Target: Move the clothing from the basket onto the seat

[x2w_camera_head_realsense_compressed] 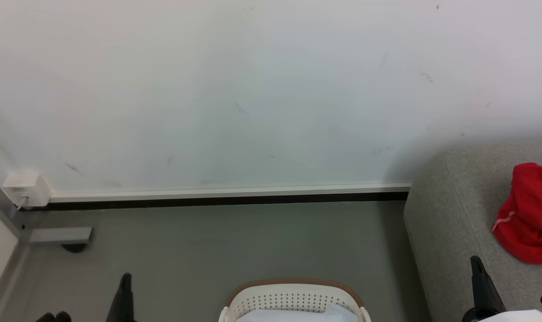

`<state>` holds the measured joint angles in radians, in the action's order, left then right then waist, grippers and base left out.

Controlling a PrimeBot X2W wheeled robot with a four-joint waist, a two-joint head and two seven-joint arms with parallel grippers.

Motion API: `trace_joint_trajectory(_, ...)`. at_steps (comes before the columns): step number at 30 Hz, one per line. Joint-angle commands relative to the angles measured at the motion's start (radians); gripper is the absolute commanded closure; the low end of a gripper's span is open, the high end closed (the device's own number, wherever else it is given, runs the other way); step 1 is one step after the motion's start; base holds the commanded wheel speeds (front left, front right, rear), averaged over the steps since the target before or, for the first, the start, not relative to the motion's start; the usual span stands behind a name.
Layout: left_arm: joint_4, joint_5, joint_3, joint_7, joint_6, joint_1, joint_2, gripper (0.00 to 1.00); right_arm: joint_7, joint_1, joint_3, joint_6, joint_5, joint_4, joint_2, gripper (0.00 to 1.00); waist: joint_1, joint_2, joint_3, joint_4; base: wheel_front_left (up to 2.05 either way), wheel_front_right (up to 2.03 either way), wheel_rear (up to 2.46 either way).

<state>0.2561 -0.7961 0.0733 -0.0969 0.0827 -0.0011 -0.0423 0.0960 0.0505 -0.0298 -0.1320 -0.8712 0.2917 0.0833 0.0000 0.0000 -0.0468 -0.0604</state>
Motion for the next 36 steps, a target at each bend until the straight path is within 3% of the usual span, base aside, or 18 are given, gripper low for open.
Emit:
trace_joint_trajectory(1, -0.014, -0.035, 0.006, 0.005, 0.005, -0.024, -0.007, 1.00, -0.004, 0.027, 0.008, 0.001, -0.025, -0.016, 0.000, 1.00, 0.0000, 0.0000, 0.000, 0.001, 0.00, 0.00, 0.00)
trace_joint_trajectory(36, -0.013, -0.425, 0.025, 0.109, 0.028, -0.070, -0.010, 1.00, -0.109, 0.046, 0.079, 0.001, -0.383, -0.034, -0.016, 1.00, 0.0000, 0.0000, 0.021, 0.025, 0.00, 0.00, 0.00)
